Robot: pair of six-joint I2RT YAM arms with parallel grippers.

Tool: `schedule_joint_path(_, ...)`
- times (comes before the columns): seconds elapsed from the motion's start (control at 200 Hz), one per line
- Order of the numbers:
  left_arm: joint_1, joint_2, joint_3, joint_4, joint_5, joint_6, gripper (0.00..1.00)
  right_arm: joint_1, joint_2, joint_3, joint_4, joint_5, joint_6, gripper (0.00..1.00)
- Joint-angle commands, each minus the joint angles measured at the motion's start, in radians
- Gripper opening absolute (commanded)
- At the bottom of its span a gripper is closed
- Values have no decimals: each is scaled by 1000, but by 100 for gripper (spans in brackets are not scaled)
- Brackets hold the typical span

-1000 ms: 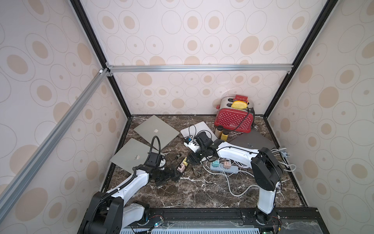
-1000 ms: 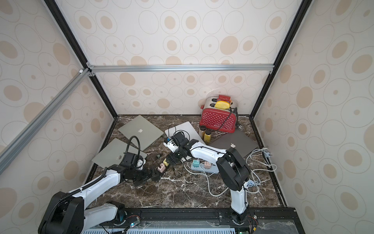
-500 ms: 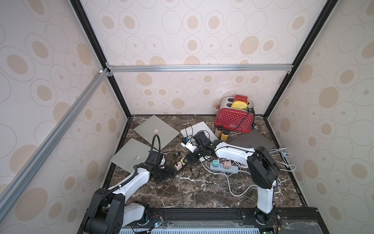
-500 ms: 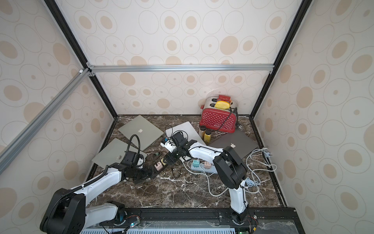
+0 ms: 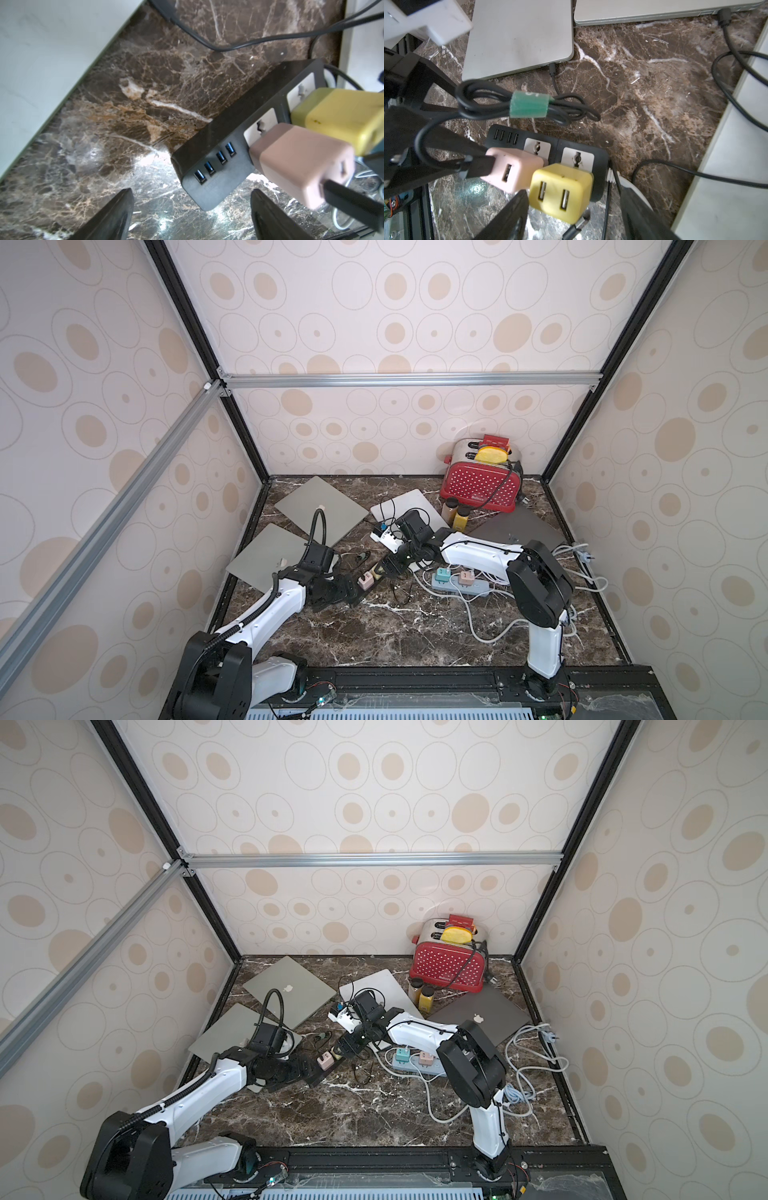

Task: Unplug the laptop charger
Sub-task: Remove the plug from the socket.

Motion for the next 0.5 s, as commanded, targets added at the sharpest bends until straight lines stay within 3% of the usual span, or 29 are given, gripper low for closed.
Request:
schedule_joint_path(0.0, -3, 25, 30, -16, -25, 22, 86, 7, 13, 10, -14, 3, -1, 71)
schedule_joint_path(0.32, -4, 31, -1, 8, -40, 15, 78, 40, 37, 27, -24, 25, 11, 69)
schedule_joint_path(0.496, -4, 60, -13, 23, -54, 22, 68, 45, 42, 25, -28, 57, 9, 66)
